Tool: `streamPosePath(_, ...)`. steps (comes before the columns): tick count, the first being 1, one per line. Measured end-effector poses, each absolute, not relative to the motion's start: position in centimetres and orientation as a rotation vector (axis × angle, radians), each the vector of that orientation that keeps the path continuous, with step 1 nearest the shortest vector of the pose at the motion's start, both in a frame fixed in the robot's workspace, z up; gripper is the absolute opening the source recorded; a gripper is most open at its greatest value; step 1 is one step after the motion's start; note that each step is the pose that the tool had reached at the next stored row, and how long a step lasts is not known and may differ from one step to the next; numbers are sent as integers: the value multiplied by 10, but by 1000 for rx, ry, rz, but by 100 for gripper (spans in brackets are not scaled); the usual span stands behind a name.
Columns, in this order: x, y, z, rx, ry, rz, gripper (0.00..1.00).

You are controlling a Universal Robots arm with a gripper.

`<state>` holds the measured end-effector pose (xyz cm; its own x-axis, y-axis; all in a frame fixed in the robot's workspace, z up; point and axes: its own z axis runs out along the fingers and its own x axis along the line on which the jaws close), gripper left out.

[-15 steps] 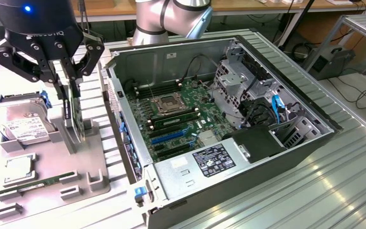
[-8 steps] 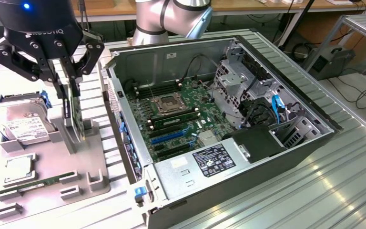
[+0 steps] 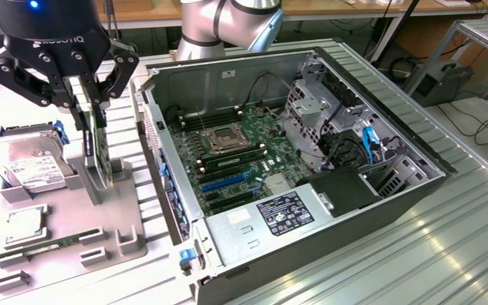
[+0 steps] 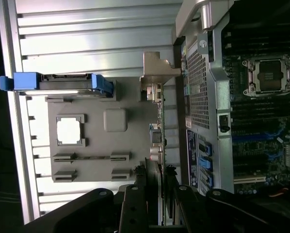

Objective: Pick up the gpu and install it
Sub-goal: 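Pick up the gpu and move the gpu toward the slot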

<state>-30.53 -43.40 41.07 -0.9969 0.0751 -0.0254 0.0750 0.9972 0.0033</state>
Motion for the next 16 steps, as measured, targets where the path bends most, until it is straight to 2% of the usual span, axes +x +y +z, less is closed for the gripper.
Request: streamPosePath(16, -305, -433, 416, 117, 3113, -27, 27)
